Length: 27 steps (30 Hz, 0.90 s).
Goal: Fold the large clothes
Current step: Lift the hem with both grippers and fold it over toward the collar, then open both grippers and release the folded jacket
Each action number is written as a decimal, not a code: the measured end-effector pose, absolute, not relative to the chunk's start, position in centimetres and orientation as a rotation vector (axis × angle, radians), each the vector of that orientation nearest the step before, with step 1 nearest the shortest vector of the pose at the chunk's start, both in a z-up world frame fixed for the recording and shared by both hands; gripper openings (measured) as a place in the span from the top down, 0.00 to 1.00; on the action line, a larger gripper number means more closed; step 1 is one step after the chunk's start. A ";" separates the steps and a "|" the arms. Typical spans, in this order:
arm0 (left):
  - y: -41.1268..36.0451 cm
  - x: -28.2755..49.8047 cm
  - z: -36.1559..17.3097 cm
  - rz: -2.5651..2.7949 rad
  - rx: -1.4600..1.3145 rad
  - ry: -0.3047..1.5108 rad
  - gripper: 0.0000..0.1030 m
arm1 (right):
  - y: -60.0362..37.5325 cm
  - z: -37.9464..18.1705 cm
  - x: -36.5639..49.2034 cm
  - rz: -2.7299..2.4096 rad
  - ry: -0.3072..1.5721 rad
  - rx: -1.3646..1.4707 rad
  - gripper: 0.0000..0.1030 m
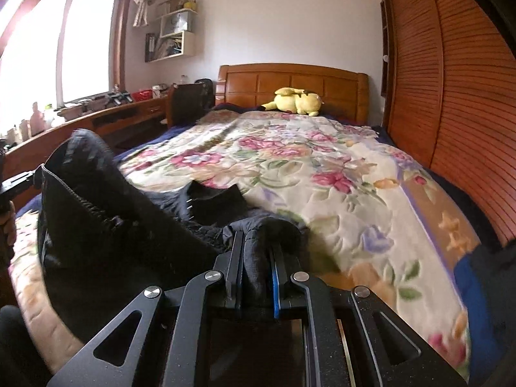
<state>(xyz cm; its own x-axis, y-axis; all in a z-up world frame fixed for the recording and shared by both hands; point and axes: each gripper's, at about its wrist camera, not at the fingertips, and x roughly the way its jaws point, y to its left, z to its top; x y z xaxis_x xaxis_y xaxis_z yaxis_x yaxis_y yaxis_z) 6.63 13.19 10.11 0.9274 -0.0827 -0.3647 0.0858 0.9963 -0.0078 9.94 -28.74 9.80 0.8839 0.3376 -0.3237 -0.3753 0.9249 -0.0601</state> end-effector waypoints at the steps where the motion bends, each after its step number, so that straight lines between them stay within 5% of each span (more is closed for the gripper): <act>1: 13.2 8.4 10.4 -0.074 0.020 0.373 0.94 | -28.3 10.1 11.5 0.361 0.315 -0.132 0.88; 19: 12.0 26.7 8.3 0.032 0.079 0.497 0.92 | -19.7 10.4 30.2 0.187 0.391 -0.212 0.86; 21: 12.5 27.3 8.2 0.028 0.061 0.523 0.80 | -19.4 10.1 30.8 0.187 0.427 -0.203 0.82; 23: 13.4 26.4 7.6 -0.034 -0.010 0.560 0.62 | -19.3 10.2 31.0 0.201 0.440 -0.171 0.73; 26: 13.4 24.3 6.6 -0.034 0.047 0.590 0.61 | -19.7 10.7 29.5 0.173 0.400 -0.186 0.36; 27: 13.3 23.7 6.4 -0.033 0.062 0.592 0.61 | -20.0 11.0 28.7 0.174 0.387 -0.182 0.31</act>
